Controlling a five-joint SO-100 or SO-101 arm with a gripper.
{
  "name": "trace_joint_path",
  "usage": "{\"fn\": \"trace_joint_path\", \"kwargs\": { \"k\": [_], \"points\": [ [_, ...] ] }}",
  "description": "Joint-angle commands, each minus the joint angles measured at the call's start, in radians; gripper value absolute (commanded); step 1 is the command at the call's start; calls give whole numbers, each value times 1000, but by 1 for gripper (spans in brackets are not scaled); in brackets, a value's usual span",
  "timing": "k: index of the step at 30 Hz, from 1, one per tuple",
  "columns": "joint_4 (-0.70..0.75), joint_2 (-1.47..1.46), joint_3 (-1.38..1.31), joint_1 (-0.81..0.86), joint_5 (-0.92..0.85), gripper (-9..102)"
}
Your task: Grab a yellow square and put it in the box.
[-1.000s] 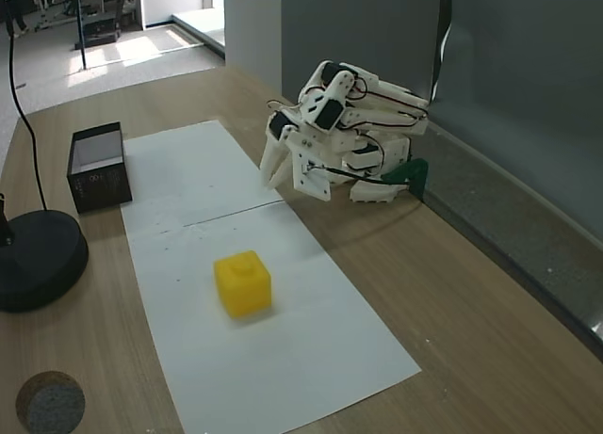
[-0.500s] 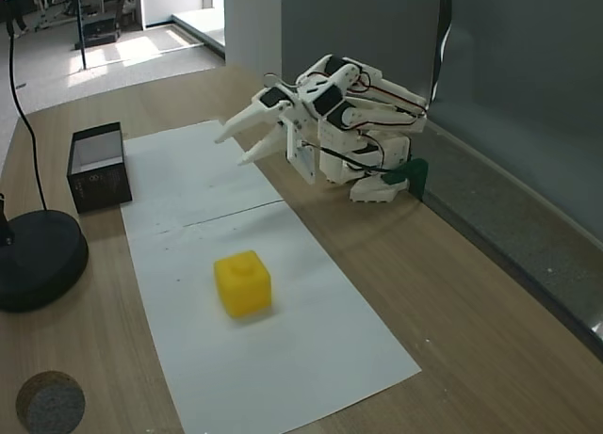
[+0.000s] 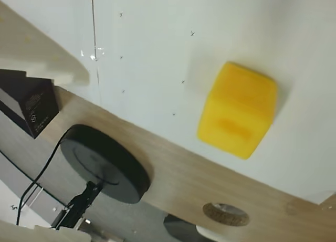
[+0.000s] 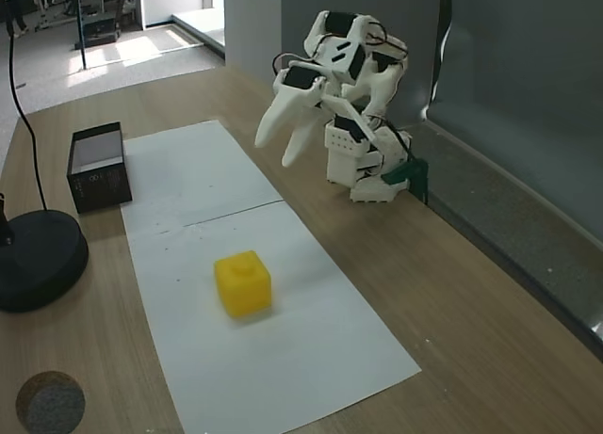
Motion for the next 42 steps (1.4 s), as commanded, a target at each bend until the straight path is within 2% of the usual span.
{"fn": "trace_joint_path", "kwargs": {
  "k": [1,6,11,17,33,42],
  "points": [
    [5,-275,-187,-9,6,28],
    [31,-641,-385,-8,9,32],
    [51,-865,-537,-28,57,32],
    [138,-933,-701,-104,58,32],
    [130,-1250,-899,-100,64,32],
    [138,-1272,-917,-97,58,32]
  ]
}}
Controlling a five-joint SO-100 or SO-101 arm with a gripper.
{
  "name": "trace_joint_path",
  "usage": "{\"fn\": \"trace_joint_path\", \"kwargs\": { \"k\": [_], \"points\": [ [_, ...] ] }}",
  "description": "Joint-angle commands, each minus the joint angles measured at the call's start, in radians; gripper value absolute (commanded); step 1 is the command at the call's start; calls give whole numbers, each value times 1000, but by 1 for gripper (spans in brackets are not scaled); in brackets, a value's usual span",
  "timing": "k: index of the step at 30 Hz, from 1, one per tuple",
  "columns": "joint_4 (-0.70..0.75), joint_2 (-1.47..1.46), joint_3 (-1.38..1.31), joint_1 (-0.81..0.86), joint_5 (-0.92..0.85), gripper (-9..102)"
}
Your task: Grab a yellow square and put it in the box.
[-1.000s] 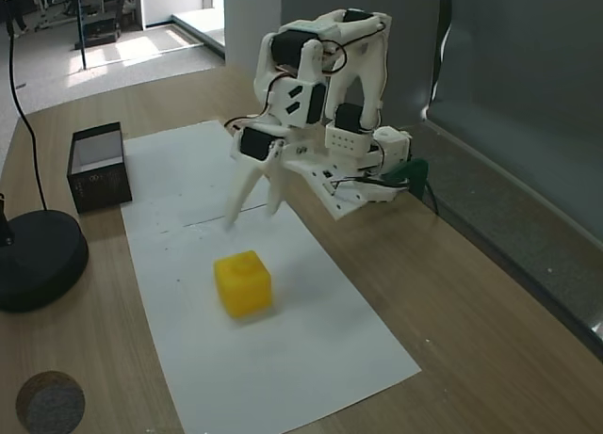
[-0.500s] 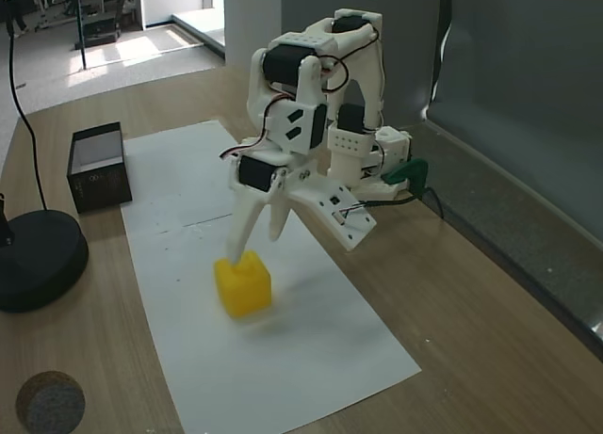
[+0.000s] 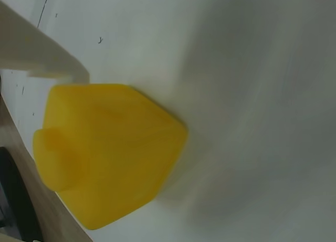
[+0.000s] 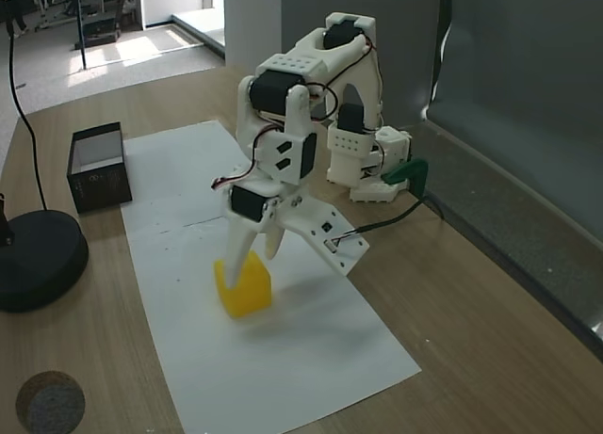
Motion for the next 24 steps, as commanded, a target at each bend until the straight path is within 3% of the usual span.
{"fn": "trace_joint_path", "kwargs": {
  "k": [1,14,24],
  "points": [
    [3,23,-55,6,0,32],
    [8,9,-55,110,-31,34],
    [46,-41,-31,80,-23,34]
  ]
}}
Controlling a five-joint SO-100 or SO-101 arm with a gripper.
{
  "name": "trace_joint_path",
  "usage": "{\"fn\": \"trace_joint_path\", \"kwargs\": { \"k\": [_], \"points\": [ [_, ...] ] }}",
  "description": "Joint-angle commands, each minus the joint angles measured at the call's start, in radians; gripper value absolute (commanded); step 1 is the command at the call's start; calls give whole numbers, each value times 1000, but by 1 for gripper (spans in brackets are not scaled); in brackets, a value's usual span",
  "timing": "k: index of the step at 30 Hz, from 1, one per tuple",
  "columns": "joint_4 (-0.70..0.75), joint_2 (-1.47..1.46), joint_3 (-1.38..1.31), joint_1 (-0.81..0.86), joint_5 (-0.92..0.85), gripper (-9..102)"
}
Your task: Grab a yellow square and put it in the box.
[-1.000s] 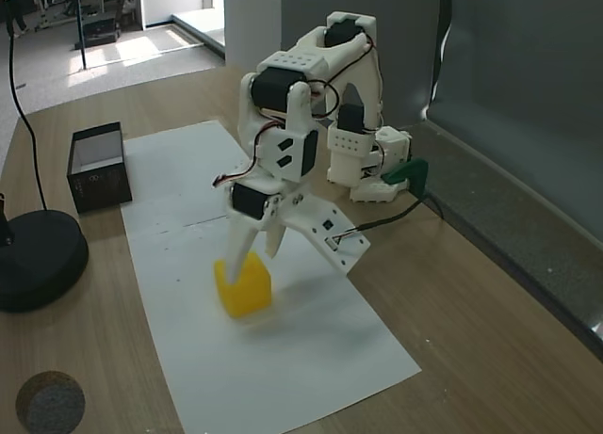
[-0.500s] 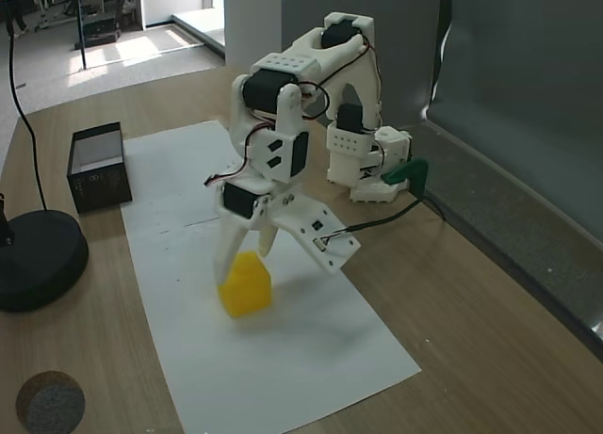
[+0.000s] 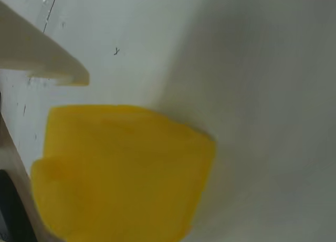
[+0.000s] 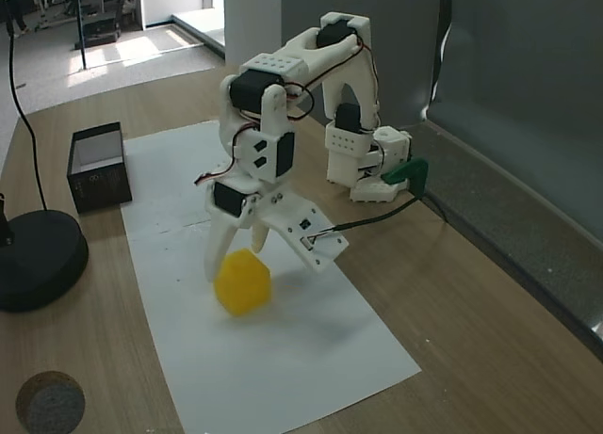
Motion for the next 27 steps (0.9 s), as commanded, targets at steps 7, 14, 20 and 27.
{"fn": "trace_joint_path", "kwargs": {
  "k": [7,14,20,27],
  "points": [
    [26,-17,-37,-8,0,34],
    [26,-25,-37,-5,-5,4],
    [28,-8,-44,21,-15,7],
    [166,95,-328,250,-100,7]
  ]
}}
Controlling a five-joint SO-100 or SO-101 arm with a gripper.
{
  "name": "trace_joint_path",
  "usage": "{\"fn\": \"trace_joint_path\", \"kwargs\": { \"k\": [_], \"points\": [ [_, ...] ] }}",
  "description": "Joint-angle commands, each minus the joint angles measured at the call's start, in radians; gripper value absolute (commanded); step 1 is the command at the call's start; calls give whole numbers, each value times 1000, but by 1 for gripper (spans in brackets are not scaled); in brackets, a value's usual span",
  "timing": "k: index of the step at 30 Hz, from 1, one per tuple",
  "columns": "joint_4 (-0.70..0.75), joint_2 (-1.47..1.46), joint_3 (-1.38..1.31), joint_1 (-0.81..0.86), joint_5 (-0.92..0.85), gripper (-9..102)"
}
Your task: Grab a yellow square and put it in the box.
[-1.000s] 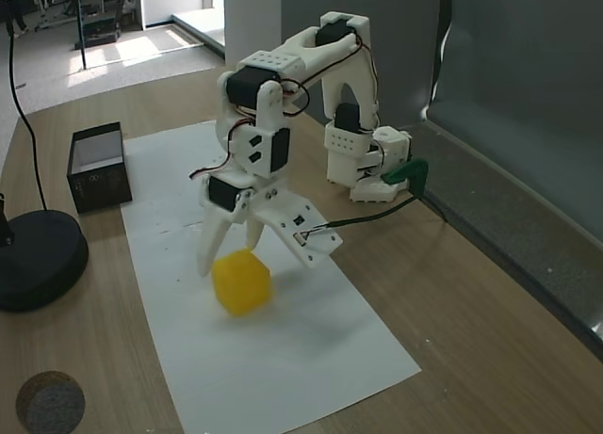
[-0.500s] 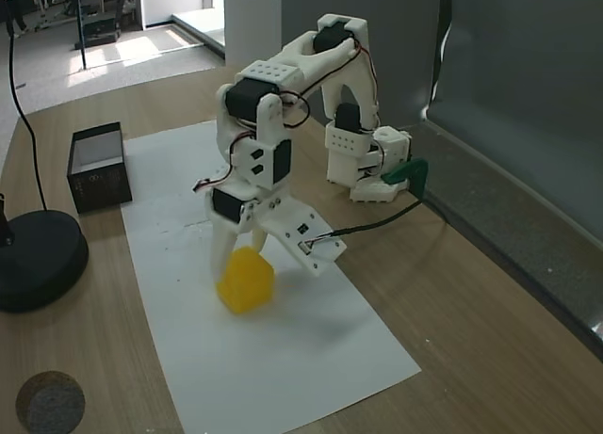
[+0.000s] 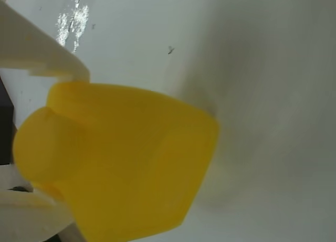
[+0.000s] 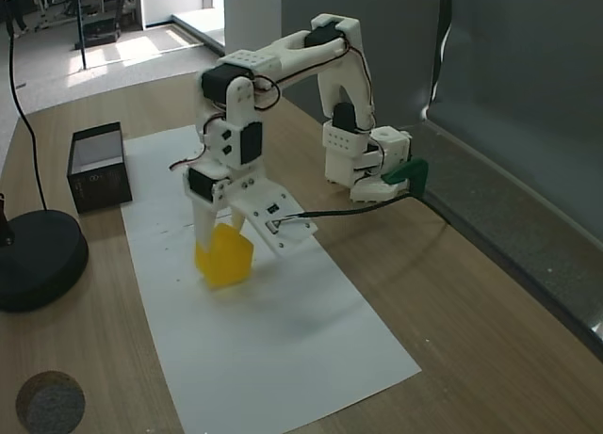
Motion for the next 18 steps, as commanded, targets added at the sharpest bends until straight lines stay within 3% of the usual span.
{"fn": "trace_joint_path", "kwargs": {
  "k": [1,7,12,18],
  "points": [
    [37,135,-207,144,-44,7],
    [-15,140,-517,518,-98,7],
    [-152,72,-618,787,-100,7],
    [-281,-92,-620,939,-100,7]
  ]
}}
